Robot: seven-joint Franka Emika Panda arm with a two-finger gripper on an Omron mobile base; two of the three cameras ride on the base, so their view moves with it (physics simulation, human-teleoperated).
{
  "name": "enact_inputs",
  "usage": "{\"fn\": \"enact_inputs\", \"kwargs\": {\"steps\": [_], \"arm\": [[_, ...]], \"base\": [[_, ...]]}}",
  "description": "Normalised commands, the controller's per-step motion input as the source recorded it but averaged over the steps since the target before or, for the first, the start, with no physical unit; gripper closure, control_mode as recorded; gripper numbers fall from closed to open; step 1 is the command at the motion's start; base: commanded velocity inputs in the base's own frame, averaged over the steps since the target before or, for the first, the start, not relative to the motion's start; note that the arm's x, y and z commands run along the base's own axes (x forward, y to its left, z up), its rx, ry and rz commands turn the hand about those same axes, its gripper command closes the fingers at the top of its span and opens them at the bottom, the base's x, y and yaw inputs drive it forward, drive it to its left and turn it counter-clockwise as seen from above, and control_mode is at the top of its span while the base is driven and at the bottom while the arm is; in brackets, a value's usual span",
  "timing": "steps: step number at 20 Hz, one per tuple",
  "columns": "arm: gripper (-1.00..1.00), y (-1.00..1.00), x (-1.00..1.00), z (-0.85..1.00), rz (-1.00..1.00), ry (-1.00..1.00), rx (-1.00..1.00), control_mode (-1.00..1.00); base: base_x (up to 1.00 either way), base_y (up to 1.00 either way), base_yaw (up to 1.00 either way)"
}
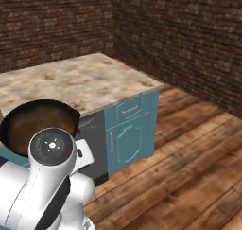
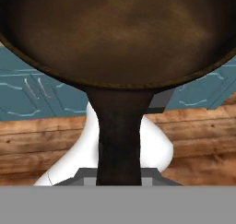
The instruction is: Move the pot and pan from the stove into the sink.
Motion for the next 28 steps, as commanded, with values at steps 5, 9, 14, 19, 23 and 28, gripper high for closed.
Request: {"fn": "enact_inputs", "kwargs": {"steps": [5,9,14,19,23,28], "arm": [[1.0,0.0,0.0,0.0,0.0,0.0,0.0,1.0],[1.0,0.0,0.0,0.0,0.0,0.0,0.0,1.0],[1.0,0.0,0.0,0.0,0.0,0.0,0.0,1.0],[1.0,0.0,0.0,0.0,0.0,0.0,0.0,1.0],[1.0,0.0,0.0,0.0,0.0,0.0,0.0,1.0],[1.0,0.0,0.0,0.0,0.0,0.0,0.0,1.0]], "base": [[-0.05,0.0,0.5],[-0.05,0.0,0.5],[-0.05,0.0,0.5],[-0.06,0.0,0.5],[-0.06,0.0,0.5],[-0.07,0.0,0.5]]}}
